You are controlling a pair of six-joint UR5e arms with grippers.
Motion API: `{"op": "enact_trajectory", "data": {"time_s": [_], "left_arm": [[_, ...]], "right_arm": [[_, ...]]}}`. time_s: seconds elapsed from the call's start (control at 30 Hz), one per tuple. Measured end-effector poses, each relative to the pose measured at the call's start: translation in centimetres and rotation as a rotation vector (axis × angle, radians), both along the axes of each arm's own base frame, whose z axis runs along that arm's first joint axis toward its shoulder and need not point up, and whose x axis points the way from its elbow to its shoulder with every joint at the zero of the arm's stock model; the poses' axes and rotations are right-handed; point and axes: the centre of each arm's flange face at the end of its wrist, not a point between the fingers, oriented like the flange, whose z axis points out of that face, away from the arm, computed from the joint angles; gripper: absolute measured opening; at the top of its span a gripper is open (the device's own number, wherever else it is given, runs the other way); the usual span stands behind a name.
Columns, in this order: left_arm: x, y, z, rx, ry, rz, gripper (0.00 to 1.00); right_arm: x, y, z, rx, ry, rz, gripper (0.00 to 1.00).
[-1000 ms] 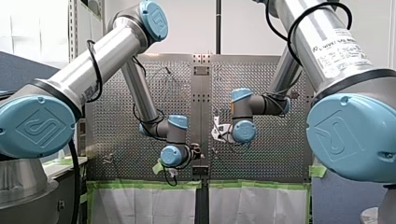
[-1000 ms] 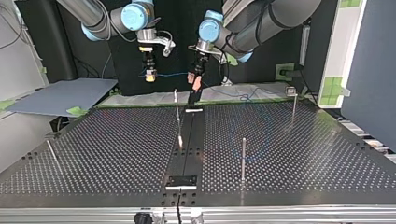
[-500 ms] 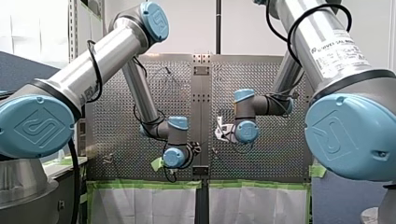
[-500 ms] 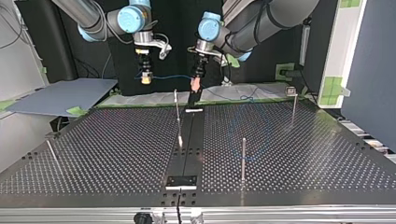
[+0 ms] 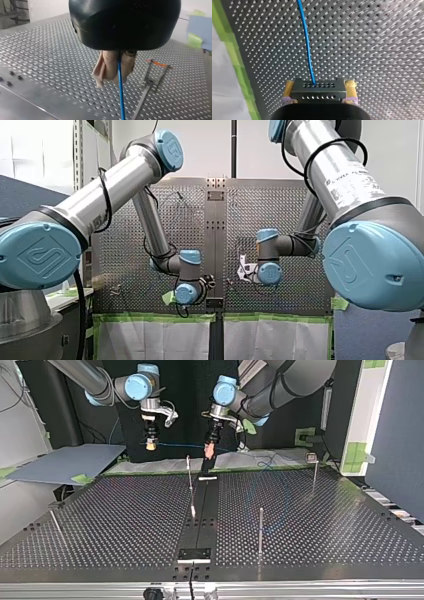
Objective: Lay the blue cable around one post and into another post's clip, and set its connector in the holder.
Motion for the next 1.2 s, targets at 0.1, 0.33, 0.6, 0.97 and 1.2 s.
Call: {"op": "enact_trajectory", "data": {"time_s": [0.1, 0.33, 0.6, 0.97, 1.2], "left_arm": [[0.0, 0.0, -1.3, 0.01, 0.011, -0.006, 0.09], [0.3, -0.1, -2.1, 0.024, 0.015, -0.009, 0.09], [0.8, -1.0, -4.0, 0.083, 0.043, -0.037, 0.09], [2.6, -3.2, -5.6, 0.075, 0.051, -0.055, 0.09], [3.7, -3.8, -5.0, 0.054, 0.043, -0.052, 0.09]], "right_arm": [[-0.3, -0.7, -0.9, 0.007, 0.005, -0.005, 0.2], [-0.7, -1.9, -1.6, 0.018, 0.017, -0.016, 0.2], [-0.6, -4.5, -1.4, 0.013, 0.004, -0.022, 0.2], [-1.1, -6.6, -1.8, 0.004, -0.002, -0.044, 0.2], [-1.3, -7.0, -1.8, 0.006, 0.003, -0.049, 0.2]]}}
